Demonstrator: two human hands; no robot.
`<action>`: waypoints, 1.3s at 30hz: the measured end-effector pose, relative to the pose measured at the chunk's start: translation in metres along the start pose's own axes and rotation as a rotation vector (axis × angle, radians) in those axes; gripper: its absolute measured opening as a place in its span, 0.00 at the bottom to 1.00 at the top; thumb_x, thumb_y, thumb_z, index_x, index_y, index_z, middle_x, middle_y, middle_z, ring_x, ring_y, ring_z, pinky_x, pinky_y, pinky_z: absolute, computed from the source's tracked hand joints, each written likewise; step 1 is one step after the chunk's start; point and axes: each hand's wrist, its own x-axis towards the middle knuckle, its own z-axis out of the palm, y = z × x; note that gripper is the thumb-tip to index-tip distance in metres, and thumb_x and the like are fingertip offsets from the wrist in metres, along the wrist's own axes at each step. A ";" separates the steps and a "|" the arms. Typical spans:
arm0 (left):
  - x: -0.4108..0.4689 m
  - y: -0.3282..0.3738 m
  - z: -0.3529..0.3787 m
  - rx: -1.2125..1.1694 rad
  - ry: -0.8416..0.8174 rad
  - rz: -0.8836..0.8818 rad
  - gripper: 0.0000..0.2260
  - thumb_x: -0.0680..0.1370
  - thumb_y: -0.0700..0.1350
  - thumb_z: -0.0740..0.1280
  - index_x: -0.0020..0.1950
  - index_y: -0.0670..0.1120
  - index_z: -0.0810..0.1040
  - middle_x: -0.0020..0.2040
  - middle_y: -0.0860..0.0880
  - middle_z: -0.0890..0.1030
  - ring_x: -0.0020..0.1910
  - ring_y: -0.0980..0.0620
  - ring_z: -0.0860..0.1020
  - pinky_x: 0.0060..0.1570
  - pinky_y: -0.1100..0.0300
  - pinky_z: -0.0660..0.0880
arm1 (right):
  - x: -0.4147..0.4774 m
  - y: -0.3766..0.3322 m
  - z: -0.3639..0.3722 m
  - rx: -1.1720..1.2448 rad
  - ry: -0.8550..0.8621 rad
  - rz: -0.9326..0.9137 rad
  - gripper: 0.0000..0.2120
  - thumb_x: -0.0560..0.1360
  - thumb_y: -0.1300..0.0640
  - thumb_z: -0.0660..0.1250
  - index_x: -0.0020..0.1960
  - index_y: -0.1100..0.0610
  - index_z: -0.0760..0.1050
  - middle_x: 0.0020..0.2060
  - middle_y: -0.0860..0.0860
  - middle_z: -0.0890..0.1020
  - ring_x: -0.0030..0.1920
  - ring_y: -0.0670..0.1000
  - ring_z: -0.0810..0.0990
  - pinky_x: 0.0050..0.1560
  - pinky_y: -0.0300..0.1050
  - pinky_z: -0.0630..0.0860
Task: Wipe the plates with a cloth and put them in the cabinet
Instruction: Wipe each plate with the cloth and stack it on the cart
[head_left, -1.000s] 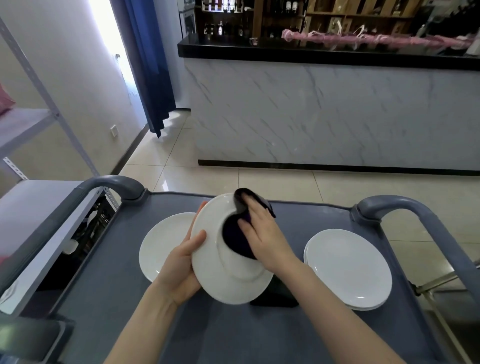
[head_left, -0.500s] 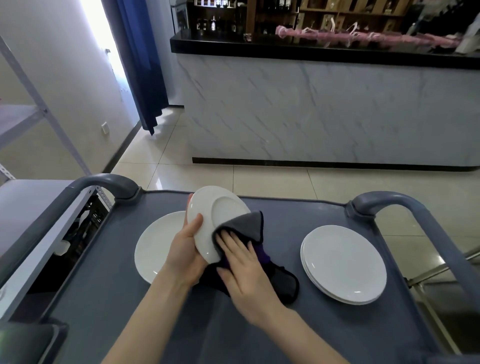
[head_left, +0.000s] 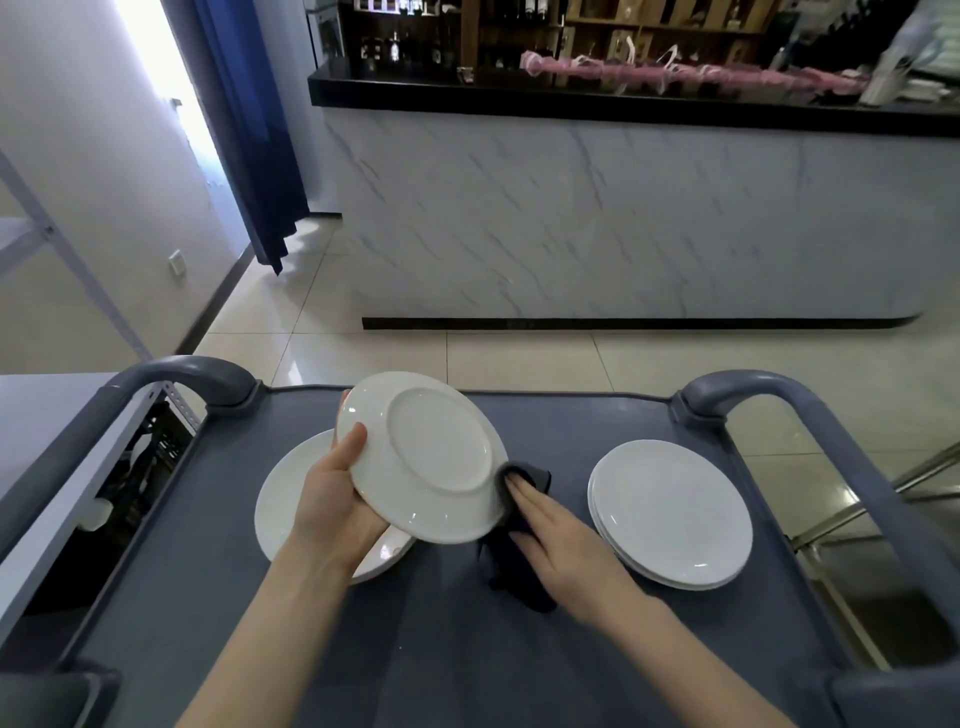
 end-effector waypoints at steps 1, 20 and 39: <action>-0.001 0.000 0.000 0.010 -0.001 -0.005 0.22 0.83 0.47 0.60 0.77 0.52 0.68 0.67 0.43 0.80 0.61 0.41 0.82 0.48 0.42 0.81 | 0.008 0.001 -0.006 -0.008 -0.014 0.037 0.31 0.81 0.51 0.59 0.79 0.44 0.50 0.76 0.32 0.53 0.76 0.41 0.58 0.72 0.33 0.56; -0.003 0.016 0.025 0.100 0.044 -0.077 0.15 0.83 0.55 0.62 0.61 0.44 0.73 0.57 0.37 0.79 0.59 0.35 0.80 0.55 0.38 0.78 | 0.023 -0.045 -0.025 -0.166 0.622 -0.316 0.17 0.70 0.71 0.72 0.58 0.63 0.81 0.52 0.55 0.85 0.48 0.55 0.85 0.46 0.47 0.82; 0.053 -0.110 0.078 1.277 -0.036 0.226 0.16 0.73 0.37 0.74 0.58 0.52 0.84 0.45 0.52 0.85 0.42 0.52 0.83 0.36 0.62 0.79 | -0.054 0.101 -0.103 0.742 0.630 0.659 0.16 0.75 0.61 0.70 0.59 0.46 0.75 0.49 0.51 0.84 0.49 0.55 0.82 0.39 0.55 0.84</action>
